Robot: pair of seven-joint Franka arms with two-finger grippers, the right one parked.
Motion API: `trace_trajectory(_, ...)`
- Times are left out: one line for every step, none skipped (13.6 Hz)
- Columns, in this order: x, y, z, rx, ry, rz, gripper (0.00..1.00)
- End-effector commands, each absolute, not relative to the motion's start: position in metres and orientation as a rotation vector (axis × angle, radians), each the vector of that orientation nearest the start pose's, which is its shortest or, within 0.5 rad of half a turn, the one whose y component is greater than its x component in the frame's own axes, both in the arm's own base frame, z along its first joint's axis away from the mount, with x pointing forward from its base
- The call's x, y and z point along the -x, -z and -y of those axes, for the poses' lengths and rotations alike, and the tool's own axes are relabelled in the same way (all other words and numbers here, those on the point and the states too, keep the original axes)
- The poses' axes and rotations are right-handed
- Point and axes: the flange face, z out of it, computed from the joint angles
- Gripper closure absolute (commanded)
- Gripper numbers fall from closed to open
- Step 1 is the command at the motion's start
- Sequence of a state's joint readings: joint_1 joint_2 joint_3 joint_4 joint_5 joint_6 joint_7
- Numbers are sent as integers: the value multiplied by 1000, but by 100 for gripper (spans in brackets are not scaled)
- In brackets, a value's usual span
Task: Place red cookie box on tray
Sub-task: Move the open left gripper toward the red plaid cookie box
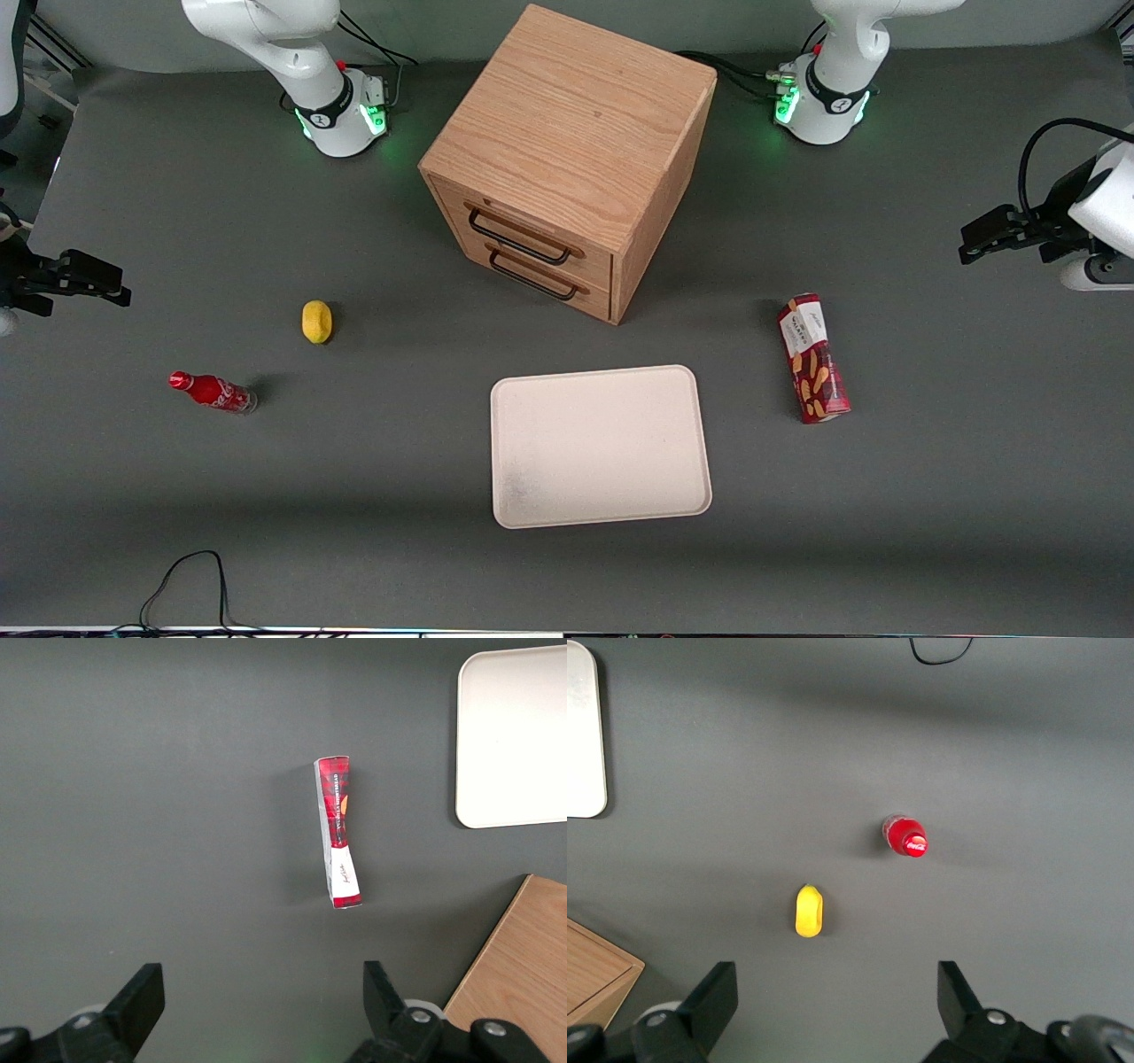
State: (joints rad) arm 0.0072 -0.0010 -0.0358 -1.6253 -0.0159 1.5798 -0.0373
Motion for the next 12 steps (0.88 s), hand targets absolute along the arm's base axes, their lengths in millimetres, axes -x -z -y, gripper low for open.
trace_trajectory(-551,-605,19,3163,-84,27,0)
trace_trajectory(-551,-605,19,3163,-84,25,0)
trace_trajectory(-551,-605,19,3163,-84,27,0)
trace_trajectory(-551,-604,19,3163,-86,27,0)
trace_trajectory(-551,-603,20,3162,-94,27,0)
trace_trajectory(-551,-601,23,3160,-96,25,0)
trace_trajectory(-551,-599,30,3161,-99,11,0)
trace_trajectory(-550,-593,44,3159,-109,21,0)
trace_trajectory(-548,-587,62,3153,-118,71,0)
trace_trajectory(-547,-583,82,3151,-107,101,0)
trace_trajectory(-545,-580,100,3149,-98,128,0)
trace_trajectory(-543,-578,113,3147,-92,153,0)
